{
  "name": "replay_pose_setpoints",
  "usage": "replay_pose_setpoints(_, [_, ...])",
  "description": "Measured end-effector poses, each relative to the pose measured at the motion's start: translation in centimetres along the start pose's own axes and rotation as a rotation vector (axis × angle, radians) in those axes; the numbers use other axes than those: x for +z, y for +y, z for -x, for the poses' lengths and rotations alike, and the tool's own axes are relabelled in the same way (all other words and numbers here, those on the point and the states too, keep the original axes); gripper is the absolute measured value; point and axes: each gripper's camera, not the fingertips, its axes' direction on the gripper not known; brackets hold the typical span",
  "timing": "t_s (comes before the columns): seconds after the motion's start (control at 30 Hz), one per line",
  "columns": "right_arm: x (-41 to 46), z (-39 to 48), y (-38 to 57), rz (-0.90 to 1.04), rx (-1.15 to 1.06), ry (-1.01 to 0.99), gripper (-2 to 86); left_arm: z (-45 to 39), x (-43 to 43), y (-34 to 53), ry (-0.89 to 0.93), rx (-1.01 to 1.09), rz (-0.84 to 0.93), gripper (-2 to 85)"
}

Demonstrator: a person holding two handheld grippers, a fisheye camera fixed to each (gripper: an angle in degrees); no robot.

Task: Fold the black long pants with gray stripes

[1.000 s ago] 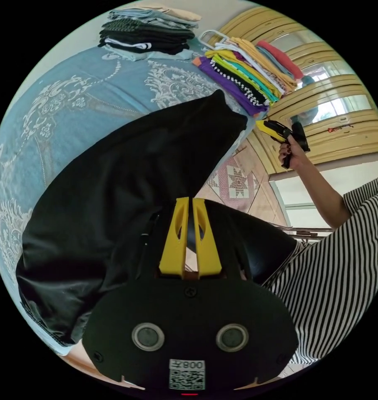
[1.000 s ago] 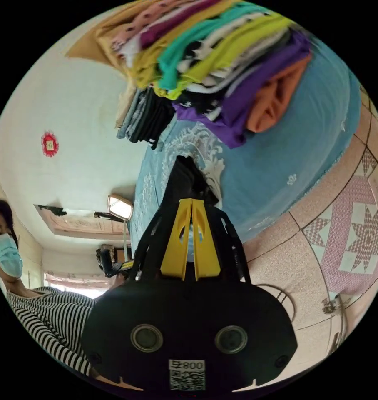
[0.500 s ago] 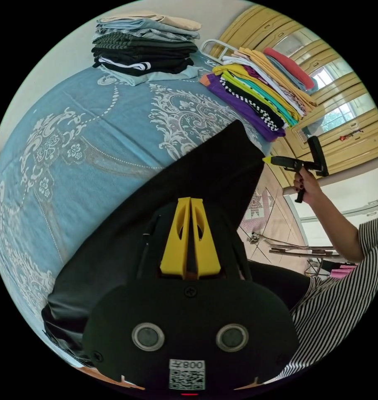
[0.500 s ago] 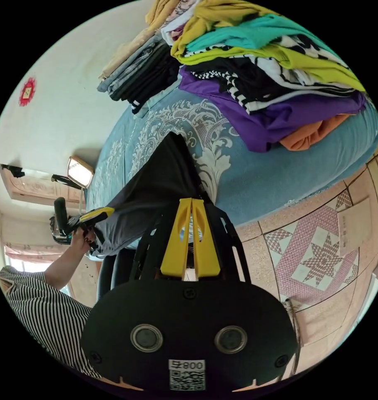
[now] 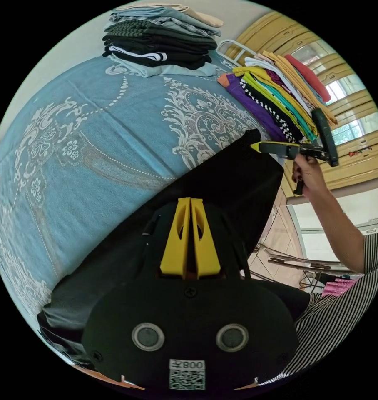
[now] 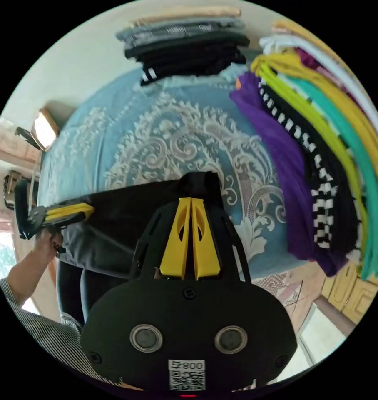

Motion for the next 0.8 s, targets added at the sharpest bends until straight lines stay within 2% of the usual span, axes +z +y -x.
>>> replay_pose_setpoints(0.1, [1.2,-0.3,0.1,-0.048,0.086,-0.148,0.0,1.4,-2.5,2.0,-0.008,-0.035,-0.047,0.1])
replay_pose_setpoints(0.17, [1.7,0.7,0.6,-0.061,0.108,-0.139,0.0,3.3,-5.3,5.2,0.013,-0.081,-0.098,0.1])
replay_pose_setpoints(0.23, [1.7,2.9,1.1,-0.085,0.075,-0.105,0.0,5.2,-7.5,8.7,-0.002,-0.152,-0.124,0.1])
replay_pose_setpoints(0.33, [2.3,8.4,1.9,-0.130,-0.044,-0.202,0.0,8.6,-9.5,15.2,-0.073,-0.306,-0.109,0.1])
replay_pose_setpoints(0.4, [5.7,14.5,1.5,-0.025,-0.173,-0.223,0.0,10.8,-8.8,18.4,-0.075,-0.389,0.014,0.2])
replay_pose_setpoints(0.47, [8.4,18.9,1.1,0.032,-0.240,-0.267,0.0,12.7,-10.4,21.7,-0.006,-0.457,-0.043,0.2])
replay_pose_setpoints(0.63, [13.3,32.2,-0.3,0.100,-0.507,-0.488,0.1,16.2,-15.8,24.8,-0.074,-0.515,-0.174,0.2])
replay_pose_setpoints(0.73, [18.0,41.2,0.4,0.249,-0.700,-0.563,0.1,19.5,-18.2,26.2,-0.105,-0.561,-0.234,0.4])
replay_pose_setpoints(0.8, [23.2,47.1,2.3,0.428,-0.816,-0.490,0.1,21.3,-19.1,26.8,-0.101,-0.569,-0.266,0.7])
